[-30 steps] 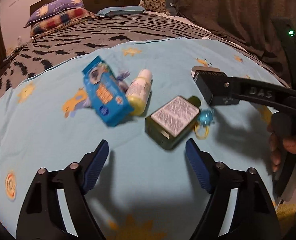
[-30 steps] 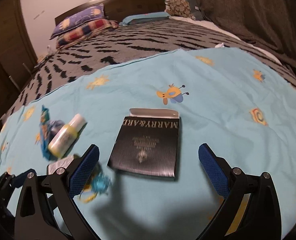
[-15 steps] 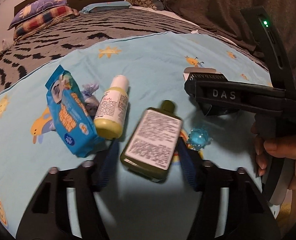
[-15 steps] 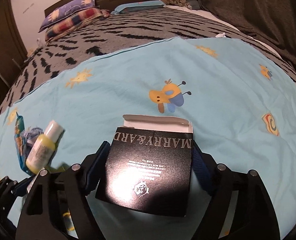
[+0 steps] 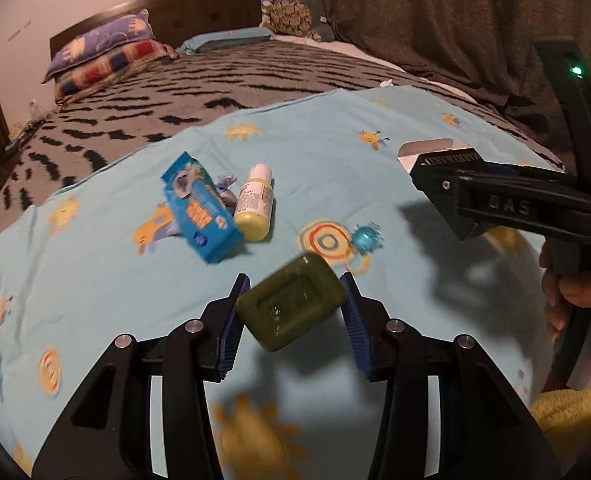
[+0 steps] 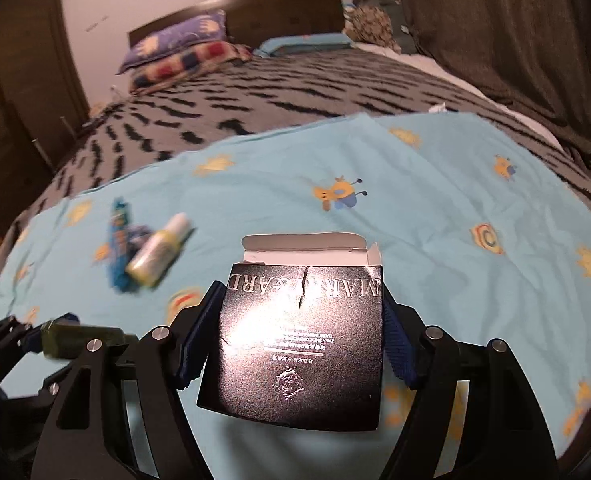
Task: Collect trash
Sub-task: 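Grasp the green bottle with the left tool while the right tool grasps the black MARRY&ARD box, then lower green bottle and black box into the floor bin and open both tools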
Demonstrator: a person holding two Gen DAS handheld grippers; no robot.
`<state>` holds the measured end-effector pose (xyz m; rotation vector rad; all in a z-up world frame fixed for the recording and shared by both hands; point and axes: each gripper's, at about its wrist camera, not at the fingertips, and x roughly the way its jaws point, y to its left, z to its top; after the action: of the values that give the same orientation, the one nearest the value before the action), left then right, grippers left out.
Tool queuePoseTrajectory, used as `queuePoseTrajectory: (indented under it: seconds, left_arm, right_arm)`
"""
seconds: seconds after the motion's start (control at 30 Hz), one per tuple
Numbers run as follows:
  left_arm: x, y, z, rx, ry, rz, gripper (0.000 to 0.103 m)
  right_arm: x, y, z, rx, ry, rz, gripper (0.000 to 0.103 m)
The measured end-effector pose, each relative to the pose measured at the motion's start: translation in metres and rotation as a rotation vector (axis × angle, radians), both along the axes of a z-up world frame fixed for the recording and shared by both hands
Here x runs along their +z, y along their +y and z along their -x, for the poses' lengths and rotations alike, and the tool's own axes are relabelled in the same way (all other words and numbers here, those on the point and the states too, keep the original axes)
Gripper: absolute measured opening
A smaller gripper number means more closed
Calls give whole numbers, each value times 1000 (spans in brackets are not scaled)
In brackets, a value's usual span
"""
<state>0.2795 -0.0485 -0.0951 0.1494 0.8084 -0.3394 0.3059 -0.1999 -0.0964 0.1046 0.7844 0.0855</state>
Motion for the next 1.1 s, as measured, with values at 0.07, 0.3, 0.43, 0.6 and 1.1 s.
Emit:
queuePoseTrajectory:
  seconds: [0.07, 0.3, 0.43, 0.6, 1.1]
  left_arm:
    - [6, 1, 20, -3, -5, 10, 42]
    - [19, 5, 89, 0, -19, 40, 42]
    - [20, 4, 134, -12, -23, 60, 42]
    - [18, -2, 182, -39, -29, 78, 42]
    - [-51, -19, 272, -84, 105, 112, 42]
  right_arm:
    - [6, 1, 20, 12, -14, 3, 73]
    - [14, -1, 95, 47, -27, -13, 73]
    - [13, -1, 137, 72, -30, -18, 73]
    - [6, -3, 187, 102, -29, -50, 73]
    - [-75, -19, 279, 76, 110, -71, 73]
